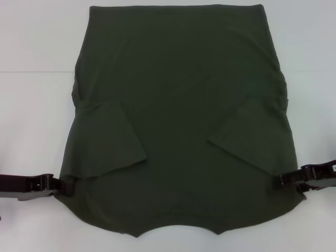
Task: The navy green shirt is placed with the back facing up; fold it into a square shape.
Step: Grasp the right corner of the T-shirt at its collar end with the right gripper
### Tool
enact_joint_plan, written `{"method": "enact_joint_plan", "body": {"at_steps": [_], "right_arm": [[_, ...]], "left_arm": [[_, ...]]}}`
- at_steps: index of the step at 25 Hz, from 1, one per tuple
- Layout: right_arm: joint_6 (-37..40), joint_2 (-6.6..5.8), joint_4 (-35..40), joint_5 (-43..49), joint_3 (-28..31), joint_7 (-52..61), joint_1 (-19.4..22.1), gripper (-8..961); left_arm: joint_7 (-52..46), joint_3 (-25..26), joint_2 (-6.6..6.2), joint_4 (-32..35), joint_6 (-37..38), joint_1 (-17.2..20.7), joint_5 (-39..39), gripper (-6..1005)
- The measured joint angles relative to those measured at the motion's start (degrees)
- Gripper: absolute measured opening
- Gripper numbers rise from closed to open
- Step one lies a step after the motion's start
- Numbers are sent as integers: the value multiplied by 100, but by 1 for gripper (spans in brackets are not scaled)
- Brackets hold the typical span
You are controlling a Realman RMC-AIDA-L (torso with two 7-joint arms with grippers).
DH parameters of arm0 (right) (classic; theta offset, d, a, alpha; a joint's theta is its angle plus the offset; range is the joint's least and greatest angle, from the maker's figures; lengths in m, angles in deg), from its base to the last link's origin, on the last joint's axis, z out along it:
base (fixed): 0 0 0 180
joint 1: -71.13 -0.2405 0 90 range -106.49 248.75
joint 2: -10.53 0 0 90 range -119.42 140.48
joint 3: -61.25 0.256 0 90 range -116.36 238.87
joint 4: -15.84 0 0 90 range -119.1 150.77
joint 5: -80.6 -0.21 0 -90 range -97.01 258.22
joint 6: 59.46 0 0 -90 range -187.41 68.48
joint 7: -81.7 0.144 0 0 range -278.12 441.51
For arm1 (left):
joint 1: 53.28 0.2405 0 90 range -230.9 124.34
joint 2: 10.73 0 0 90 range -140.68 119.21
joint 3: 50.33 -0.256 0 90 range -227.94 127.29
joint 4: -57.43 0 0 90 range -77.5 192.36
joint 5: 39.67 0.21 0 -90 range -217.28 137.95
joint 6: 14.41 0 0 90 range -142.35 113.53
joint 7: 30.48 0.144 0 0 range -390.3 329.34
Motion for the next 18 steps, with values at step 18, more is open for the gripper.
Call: {"method": "enact_joint_plan", "body": {"at_steps": [18], "right_arm": [[-66, 166, -37, 47, -163, -69, -134, 859]], "left_arm": [[22, 7, 0, 0, -3, 0, 0, 45]]}}
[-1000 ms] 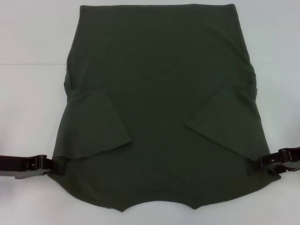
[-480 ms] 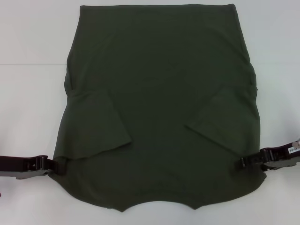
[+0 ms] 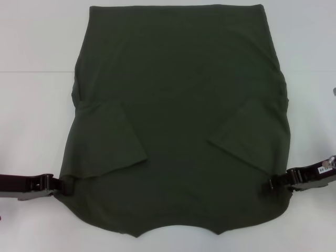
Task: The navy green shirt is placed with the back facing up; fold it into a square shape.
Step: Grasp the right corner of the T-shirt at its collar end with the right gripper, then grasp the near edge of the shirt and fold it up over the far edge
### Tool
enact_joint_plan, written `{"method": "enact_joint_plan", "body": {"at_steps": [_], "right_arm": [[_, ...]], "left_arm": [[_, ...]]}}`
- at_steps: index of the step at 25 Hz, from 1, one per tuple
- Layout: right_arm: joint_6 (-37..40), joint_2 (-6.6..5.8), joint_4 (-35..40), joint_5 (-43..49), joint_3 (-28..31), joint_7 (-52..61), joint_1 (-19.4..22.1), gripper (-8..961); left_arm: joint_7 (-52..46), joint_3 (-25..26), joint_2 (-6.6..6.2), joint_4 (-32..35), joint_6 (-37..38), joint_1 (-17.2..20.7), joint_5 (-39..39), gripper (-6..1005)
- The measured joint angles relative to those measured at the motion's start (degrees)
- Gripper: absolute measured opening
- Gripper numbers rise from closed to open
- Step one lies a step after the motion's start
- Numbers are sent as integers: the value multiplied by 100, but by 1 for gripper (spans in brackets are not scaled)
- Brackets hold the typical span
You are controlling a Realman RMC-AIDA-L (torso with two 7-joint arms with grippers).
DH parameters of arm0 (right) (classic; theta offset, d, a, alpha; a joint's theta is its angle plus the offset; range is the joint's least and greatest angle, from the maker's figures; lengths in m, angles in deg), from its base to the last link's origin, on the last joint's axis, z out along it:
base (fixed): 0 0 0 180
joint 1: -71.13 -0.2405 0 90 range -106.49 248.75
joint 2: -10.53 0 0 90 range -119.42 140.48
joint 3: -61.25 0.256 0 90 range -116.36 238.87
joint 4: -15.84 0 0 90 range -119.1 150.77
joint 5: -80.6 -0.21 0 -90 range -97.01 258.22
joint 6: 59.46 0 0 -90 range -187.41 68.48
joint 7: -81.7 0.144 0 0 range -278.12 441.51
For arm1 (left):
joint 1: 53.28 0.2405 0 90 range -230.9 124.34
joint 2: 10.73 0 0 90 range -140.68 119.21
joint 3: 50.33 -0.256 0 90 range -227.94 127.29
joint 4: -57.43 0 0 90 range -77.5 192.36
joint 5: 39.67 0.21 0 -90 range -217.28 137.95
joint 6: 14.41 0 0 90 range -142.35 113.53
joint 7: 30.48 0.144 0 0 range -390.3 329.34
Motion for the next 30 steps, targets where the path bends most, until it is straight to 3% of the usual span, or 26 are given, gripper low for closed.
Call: {"method": "enact_joint_plan", "body": {"at_steps": [6, 16, 22, 30], "right_arm": [[-20, -8, -12, 5, -60, 10, -10, 714], [-17, -36, -19, 5, -62, 8, 2, 268], [5, -37, 12, -1, -62, -13, -10, 65], [775, -129, 36, 62, -94, -667, -45, 65]], "left_arm": [[-2, 2, -3, 0, 11, 0, -8, 45], [32, -23, -18, 0, 21, -5, -18, 45], [77, -18, -26, 0, 90, -9, -18, 45], [146, -6, -124, -28, 626, -21, -15, 45]]}}
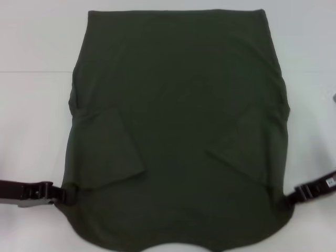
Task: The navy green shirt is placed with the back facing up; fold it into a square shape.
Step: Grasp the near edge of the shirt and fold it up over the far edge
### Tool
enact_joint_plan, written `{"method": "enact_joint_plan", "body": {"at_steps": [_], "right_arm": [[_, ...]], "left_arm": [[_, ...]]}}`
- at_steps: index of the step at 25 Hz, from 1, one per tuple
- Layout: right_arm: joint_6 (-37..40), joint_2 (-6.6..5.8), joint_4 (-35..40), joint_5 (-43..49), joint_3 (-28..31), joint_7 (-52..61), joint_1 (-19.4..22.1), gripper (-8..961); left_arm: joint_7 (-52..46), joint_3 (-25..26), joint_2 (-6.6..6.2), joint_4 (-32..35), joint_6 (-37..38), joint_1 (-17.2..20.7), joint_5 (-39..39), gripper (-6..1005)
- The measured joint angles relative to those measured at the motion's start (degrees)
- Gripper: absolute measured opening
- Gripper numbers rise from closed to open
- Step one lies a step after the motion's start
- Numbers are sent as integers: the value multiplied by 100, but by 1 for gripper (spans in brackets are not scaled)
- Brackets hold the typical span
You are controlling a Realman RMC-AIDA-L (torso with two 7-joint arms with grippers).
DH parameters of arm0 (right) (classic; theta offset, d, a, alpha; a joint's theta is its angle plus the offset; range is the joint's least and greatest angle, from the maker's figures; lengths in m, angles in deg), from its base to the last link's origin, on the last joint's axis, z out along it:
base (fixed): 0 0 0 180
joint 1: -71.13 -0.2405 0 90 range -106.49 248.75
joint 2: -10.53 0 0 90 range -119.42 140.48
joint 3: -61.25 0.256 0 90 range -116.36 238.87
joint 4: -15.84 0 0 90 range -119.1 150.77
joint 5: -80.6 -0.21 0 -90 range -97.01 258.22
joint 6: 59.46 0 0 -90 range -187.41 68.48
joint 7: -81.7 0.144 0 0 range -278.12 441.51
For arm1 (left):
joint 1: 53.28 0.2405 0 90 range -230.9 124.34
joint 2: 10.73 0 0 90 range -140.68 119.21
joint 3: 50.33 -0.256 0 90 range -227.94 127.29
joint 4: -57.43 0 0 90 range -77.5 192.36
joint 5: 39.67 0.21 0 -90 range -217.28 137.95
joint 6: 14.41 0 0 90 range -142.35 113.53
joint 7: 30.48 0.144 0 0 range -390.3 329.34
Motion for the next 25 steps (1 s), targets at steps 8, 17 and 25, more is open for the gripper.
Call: {"method": "enact_joint_plan", "body": {"at_steps": [8, 17, 25], "right_arm": [[1171, -167, 9, 101, -71, -873, 151, 65], [1535, -143, -67, 244, -592, -1378, 243, 65], [1417, -94, -226, 234, -656, -1444, 208, 65]], "left_arm": [[22, -38, -451, -562, 1068, 44, 116, 45], [246, -46, -498, -651, 1915, 147, 556, 45], [413, -91, -457, -922, 2029, 117, 565, 45]]}}
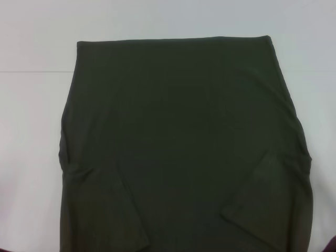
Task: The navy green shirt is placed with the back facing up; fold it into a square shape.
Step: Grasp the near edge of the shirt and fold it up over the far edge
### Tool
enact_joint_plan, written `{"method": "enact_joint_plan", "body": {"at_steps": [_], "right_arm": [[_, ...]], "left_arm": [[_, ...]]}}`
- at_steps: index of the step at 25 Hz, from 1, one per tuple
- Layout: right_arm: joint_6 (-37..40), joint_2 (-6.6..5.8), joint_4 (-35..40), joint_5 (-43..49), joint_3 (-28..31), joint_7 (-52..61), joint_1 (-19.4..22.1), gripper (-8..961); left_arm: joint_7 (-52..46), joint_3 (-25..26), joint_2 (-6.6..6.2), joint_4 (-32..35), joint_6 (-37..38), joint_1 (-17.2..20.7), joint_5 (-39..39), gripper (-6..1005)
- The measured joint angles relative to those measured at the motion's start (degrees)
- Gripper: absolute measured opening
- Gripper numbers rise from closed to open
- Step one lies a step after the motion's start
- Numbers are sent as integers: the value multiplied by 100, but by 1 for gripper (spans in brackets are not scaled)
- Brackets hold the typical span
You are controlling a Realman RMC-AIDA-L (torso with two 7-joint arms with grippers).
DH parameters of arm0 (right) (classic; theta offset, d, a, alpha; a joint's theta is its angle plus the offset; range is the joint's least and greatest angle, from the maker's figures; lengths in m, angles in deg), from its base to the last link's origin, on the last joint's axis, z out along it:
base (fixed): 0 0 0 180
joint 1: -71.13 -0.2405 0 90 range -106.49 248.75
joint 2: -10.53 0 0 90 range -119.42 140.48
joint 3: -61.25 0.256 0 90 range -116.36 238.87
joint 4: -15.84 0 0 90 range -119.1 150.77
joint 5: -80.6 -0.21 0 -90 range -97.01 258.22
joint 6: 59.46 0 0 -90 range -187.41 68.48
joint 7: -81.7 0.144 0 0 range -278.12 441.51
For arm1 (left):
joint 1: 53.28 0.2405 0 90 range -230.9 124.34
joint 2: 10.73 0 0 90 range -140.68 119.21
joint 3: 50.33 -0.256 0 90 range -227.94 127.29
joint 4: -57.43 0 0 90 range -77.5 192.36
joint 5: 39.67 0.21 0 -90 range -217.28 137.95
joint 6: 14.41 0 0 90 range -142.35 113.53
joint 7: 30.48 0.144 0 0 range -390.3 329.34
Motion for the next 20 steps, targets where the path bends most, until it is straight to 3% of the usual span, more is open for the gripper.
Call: {"method": "enact_joint_plan", "body": {"at_steps": [3, 6, 11, 14, 17, 20], "right_arm": [[-18, -3, -4, -53, 270, 2, -6, 65], [-17, -51, -10, -109, 913, 45, -15, 65], [-165, -302, -221, -385, 2249, 170, -49, 65], [-568, -428, -399, -769, 2672, 285, 1, 65], [-1230, -430, -586, -1253, 2809, 298, 88, 65], [-1933, -358, -835, -1682, 2803, 217, 109, 66]], "left_arm": [[23, 170, 0, 21, -10, -10, -45, 45], [147, 716, -21, 32, -13, -57, -144, 45], [276, 1528, -34, 15, -209, -150, -498, 45], [261, 1906, 9, -7, -513, -177, -743, 45], [356, 2130, 127, -67, -1068, -165, -1144, 45], [520, 2158, 237, -219, -1610, -154, -1586, 45]]}}
